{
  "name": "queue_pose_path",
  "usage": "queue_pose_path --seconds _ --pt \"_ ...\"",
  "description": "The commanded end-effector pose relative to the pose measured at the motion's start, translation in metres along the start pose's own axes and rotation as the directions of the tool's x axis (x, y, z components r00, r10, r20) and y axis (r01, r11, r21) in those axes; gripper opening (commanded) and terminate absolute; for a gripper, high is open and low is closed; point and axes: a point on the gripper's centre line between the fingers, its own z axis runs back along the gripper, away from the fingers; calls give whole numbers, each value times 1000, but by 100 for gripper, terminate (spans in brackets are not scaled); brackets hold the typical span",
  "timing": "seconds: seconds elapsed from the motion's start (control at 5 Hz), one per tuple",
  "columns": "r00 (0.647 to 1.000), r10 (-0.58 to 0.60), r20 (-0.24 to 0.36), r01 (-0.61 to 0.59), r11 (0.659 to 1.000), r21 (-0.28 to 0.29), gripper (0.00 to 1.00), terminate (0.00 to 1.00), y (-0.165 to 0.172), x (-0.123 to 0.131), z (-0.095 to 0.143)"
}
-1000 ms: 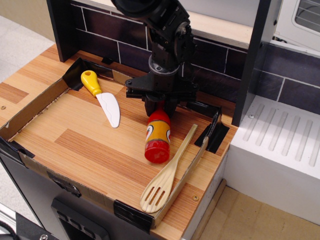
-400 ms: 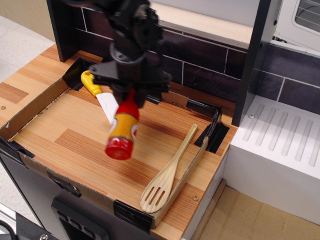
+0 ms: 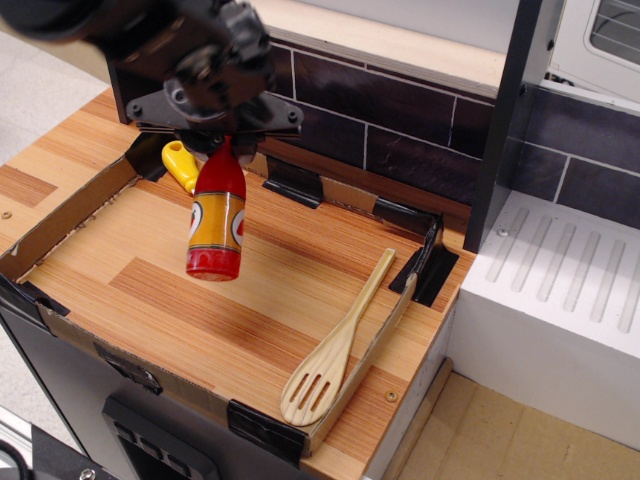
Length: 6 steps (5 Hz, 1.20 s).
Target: Upright hot sauce bottle
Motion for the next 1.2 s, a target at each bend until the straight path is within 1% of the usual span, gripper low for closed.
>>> queue_pose_path --seconds 0.0,0.2,0.4,0.6,0.8,1.0 --pt "955 77 287 -72 997 -27 0 0 -9 24 6" --pt "935 104 338 -89 994 -58 0 0 -18 30 8" --pt "914 129 384 -95 990 -104 0 0 -26 30 12" --pt "859 142 492 -98 989 -114 0 0 -32 21 12" --pt "819 148 555 -99 988 -118 0 0 -38 16 6" --pt "783 151 604 -103 988 -113 0 0 -43 11 2"
